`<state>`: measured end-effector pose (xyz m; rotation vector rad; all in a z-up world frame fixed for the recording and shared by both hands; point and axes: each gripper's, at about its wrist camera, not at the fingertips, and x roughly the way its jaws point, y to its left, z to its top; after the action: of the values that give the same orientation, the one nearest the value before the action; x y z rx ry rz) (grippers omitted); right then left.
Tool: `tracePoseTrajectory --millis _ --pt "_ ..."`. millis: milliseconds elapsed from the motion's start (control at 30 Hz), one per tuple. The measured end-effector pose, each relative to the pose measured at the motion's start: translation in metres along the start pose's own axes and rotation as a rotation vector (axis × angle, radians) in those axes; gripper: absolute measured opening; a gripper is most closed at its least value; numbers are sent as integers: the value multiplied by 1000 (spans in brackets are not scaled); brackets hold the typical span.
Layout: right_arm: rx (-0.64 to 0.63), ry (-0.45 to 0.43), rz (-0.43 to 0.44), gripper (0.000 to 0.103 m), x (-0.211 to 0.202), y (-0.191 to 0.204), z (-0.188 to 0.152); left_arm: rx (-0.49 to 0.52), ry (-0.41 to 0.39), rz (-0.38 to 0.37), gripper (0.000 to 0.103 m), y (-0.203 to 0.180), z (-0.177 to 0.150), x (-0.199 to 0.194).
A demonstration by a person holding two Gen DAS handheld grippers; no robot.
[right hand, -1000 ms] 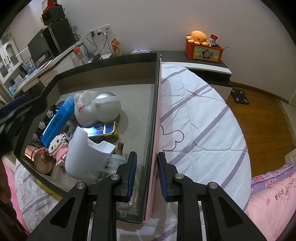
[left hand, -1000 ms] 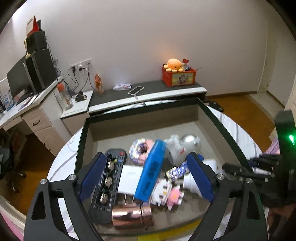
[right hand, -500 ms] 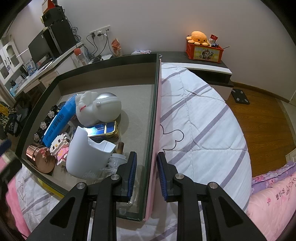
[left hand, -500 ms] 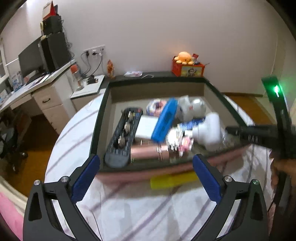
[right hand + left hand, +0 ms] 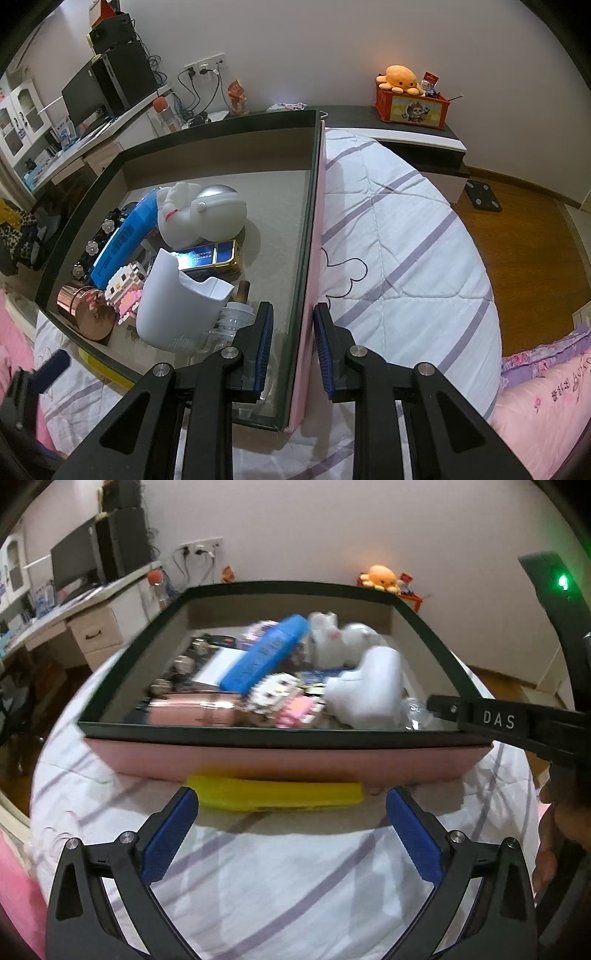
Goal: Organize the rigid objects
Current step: 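Withdraw the left gripper and move it to the yellow highlighter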
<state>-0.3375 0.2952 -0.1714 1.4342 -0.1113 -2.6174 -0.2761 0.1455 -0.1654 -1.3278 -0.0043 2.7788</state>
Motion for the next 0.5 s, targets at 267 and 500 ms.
tracePoseTrajectory --millis 267,500 --pt "-1 -1 13 24 -2 -2 -1 -76 34 232 103 31 -7 11" --pt "11 -6 16 24 -3 -2 -2 -158 57 275 103 75 -17 10"
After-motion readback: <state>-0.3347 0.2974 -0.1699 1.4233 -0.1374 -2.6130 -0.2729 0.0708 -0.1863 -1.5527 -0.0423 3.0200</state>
